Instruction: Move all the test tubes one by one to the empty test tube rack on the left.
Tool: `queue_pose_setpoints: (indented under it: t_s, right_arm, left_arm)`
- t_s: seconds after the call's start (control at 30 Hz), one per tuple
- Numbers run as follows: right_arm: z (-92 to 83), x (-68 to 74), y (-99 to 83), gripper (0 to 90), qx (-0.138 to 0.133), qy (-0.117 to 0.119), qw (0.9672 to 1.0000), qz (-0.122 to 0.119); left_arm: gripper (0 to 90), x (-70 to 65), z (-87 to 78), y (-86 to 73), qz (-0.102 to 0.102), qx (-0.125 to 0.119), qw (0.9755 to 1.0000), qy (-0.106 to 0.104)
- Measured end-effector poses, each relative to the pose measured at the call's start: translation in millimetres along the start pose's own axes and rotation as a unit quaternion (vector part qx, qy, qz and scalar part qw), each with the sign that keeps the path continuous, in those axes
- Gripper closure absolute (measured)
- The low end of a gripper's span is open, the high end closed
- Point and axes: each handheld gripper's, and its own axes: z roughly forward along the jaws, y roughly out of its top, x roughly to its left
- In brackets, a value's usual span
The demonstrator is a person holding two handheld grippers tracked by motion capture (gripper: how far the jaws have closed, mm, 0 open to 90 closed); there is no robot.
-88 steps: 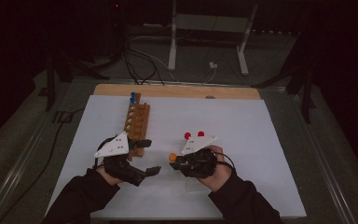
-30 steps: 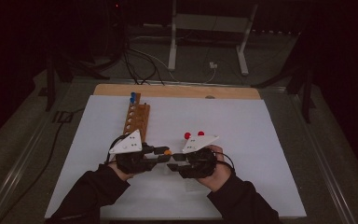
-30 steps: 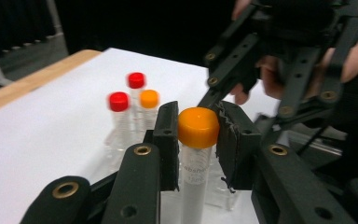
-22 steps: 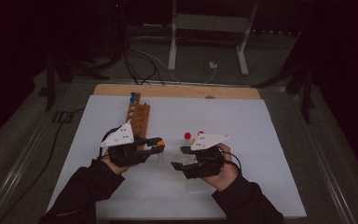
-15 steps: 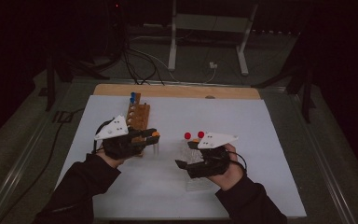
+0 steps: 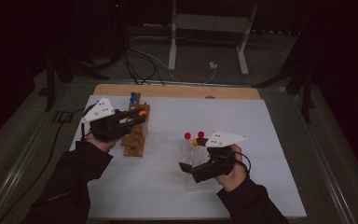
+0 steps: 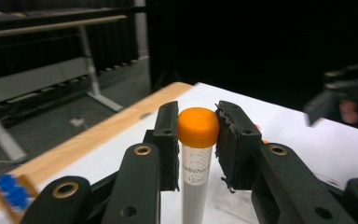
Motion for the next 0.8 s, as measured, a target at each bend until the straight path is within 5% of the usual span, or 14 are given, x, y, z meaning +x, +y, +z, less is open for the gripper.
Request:
queue_pose_setpoints:
  t_s: [0.4, 0.8]
  right_arm:
    - [-0.6, 0.3, 0.2, 0.0, 0.004, -0.005, 1.0000, -0.006]
    - [-2.0, 0.6, 0.2, 0.0, 0.003, -0.003, 1.0000, -0.008]
  left_arm:
    - [71.8, 37.1, 7.2, 1.5, -0.015, -0.008, 0.9977, 0.066]
    - [71.8, 68.0, 22.1, -11.8, -0.034, -0.009, 0.9906, 0.132]
